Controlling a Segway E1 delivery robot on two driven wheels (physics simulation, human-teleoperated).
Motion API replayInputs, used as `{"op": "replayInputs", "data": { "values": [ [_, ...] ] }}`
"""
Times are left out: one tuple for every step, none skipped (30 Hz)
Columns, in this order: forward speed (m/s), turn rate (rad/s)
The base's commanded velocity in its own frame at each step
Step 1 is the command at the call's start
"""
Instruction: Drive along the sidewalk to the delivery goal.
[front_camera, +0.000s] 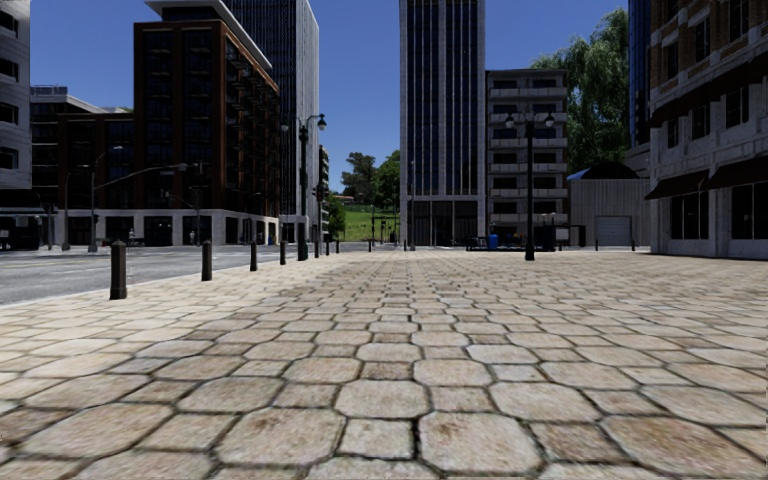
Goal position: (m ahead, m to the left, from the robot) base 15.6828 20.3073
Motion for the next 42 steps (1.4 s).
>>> {"op": "replayInputs", "data": {
  "values": [
    [2.00, 0.00],
    [2.00, 0.00],
    [2.00, 0.00],
    [2.00, 0.00],
    [2.00, 0.00],
    [2.00, 0.00],
    [2.00, 0.00],
    [2.00, 0.00],
    [2.00, 0.00],
    [2.00, 0.00],
    [2.00, 0.00],
    [2.00, 0.00],
    [2.00, 0.00],
    [2.00, 0.00],
    [2.00, 0.00],
    [2.00, 0.00],
    [2.00, 0.00],
    [2.00, 0.00],
    [2.00, 0.00],
    [2.00, 0.00],
    [2.00, 0.00],
    [2.00, 0.00],
    [2.00, 0.00],
    [2.00, 0.00],
    [2.00, 0.00],
    [2.00, 0.00],
    [2.00, 0.00],
    [2.00, 0.00],
    [2.00, 0.00],
    [2.00, 0.00],
    [2.00, 0.00],
    [2.00, 0.00],
    [2.00, 0.00],
    [2.00, 0.00],
    [2.00, 0.00],
    [2.00, 0.00],
    [2.00, 0.00],
    [2.00, 0.00],
    [2.00, 0.00],
    [2.00, 0.00],
    [2.00, 0.00],
    [2.00, 0.00]
  ]
}}
